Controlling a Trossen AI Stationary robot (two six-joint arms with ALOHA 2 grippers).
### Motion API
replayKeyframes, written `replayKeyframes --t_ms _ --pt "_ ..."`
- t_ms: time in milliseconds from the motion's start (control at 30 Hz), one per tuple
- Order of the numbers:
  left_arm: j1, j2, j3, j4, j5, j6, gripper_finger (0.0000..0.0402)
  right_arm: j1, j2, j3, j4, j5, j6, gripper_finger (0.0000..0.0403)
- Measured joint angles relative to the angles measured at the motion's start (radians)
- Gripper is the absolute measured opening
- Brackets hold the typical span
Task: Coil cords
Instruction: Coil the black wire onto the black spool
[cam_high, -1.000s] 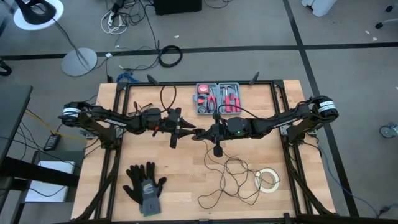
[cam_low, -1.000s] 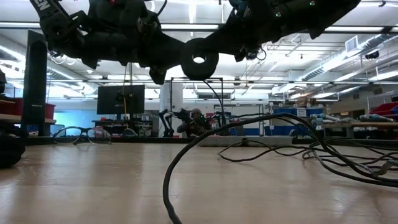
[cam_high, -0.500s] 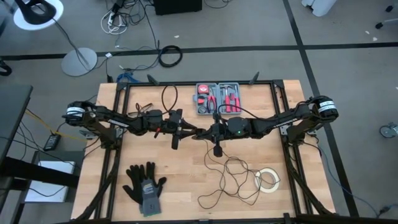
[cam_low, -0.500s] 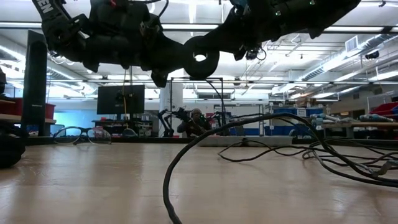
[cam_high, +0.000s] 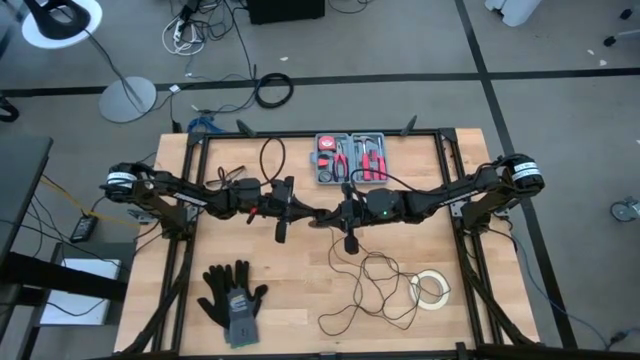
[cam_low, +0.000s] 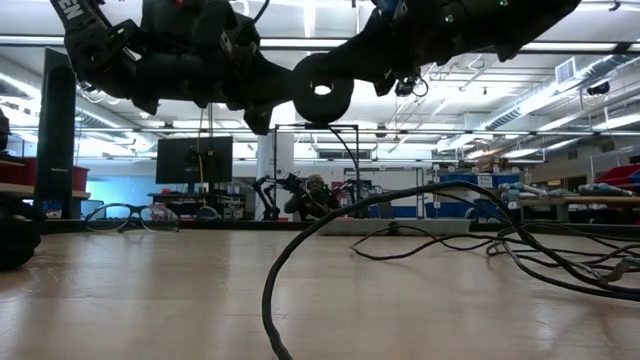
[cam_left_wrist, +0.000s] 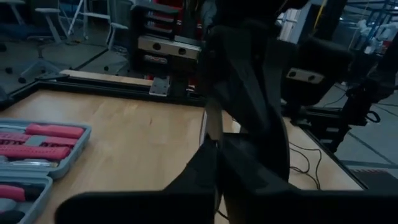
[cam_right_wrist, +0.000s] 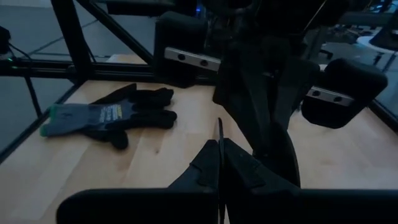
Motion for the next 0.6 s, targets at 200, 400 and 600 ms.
replayKeyframes --t_ms 200,400,600 --pt "-0.002 0.000 0.000 0.002 -0.006 -0.006 0.0003 0.000 0.000 0.000 0.004 0.001 0.026 0.0005" --pt "-0.002 0.000 0.000 0.008 -0.041 -0.074 0.0001 0.000 0.000 0.000 0.034 0.047 0.024 0.0029" --pt "-0.003 0.000 0.000 0.002 -0.062 -0.085 0.0001 -0.004 0.000 0.001 0.049 0.072 0.021 0.0056"
